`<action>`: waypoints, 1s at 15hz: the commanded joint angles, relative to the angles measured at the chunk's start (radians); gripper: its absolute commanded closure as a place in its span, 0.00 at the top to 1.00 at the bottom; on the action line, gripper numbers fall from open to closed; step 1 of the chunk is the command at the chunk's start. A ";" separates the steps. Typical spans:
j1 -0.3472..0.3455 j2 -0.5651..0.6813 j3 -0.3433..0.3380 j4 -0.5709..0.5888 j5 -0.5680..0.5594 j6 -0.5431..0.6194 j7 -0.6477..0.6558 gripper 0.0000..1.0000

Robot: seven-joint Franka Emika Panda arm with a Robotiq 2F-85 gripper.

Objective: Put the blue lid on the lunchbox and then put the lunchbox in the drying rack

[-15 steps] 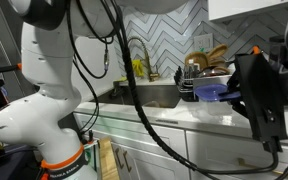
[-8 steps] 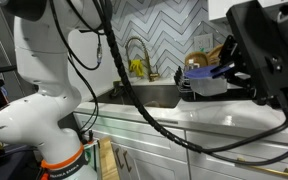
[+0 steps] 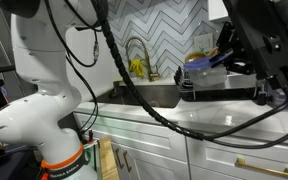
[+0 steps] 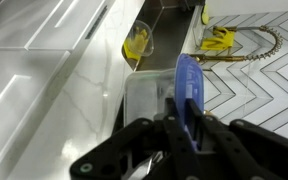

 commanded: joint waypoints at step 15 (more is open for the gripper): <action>0.281 -0.128 0.038 -0.060 0.106 0.447 0.231 0.04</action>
